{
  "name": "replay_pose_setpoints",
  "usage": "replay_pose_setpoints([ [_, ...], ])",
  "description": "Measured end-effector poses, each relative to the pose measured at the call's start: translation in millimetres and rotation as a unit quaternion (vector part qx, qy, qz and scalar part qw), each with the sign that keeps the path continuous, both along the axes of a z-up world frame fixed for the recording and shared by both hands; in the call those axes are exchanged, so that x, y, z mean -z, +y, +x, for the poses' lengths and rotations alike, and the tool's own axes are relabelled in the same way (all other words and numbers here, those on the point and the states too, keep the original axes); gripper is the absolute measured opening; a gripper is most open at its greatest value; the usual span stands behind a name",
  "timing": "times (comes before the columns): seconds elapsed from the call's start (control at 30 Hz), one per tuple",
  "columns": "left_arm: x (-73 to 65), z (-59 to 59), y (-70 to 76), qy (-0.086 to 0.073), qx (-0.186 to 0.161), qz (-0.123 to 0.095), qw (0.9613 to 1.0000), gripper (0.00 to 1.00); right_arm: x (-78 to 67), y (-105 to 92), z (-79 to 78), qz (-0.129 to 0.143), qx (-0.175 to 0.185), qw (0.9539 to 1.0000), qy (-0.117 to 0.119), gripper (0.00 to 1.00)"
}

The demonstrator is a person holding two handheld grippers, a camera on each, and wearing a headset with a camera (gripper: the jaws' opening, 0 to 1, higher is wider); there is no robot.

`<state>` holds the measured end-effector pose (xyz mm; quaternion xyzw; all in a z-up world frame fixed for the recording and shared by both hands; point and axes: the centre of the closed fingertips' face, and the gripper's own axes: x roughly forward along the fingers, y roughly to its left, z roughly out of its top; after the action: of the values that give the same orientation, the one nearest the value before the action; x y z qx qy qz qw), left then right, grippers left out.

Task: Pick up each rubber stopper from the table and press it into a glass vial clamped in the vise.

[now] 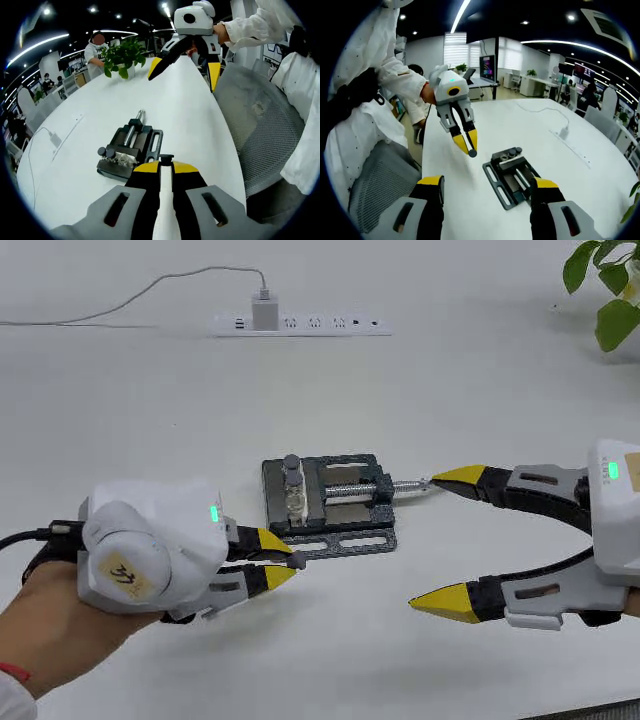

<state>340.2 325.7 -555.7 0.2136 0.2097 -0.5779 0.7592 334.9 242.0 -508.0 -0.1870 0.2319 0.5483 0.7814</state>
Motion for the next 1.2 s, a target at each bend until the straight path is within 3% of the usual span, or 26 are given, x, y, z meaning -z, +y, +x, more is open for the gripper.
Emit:
replay_pose_setpoints([
  [0.27, -36.3, -1.3, -3.4, -0.014, -0.024, -0.033, 0.9991, 0.04, -27.6, 15.2, 0.4, 0.031, -0.007, 0.9995, -0.002, 0.62],
  [0.47, -56.9, -3.8, -10.5, -0.028, -0.021, -0.047, 0.9983, 0.04, -47.2, 25.5, 2.4, 0.044, -0.017, 0.9989, -0.001, 0.51],
  [0.6, -68.7, -5.9, -15.8, -0.035, -0.018, -0.056, 0.9977, 0.04, -56.4, 31.8, 2.3, 0.047, -0.027, 0.9985, -0.002, 0.48],
  [0.83, -84.2, -10.6, -22.8, -0.047, -0.009, -0.068, 0.9965, 0.04, -62.3, 38.8, -3.2, 0.042, -0.049, 0.9978, 0.014, 0.39],
  [1.2, -95.9, -16.6, -29.3, -0.055, 0.003, -0.079, 0.9953, 0.04, -62.9, 46.8, -13.1, 0.041, -0.079, 0.9957, 0.024, 0.29],
])
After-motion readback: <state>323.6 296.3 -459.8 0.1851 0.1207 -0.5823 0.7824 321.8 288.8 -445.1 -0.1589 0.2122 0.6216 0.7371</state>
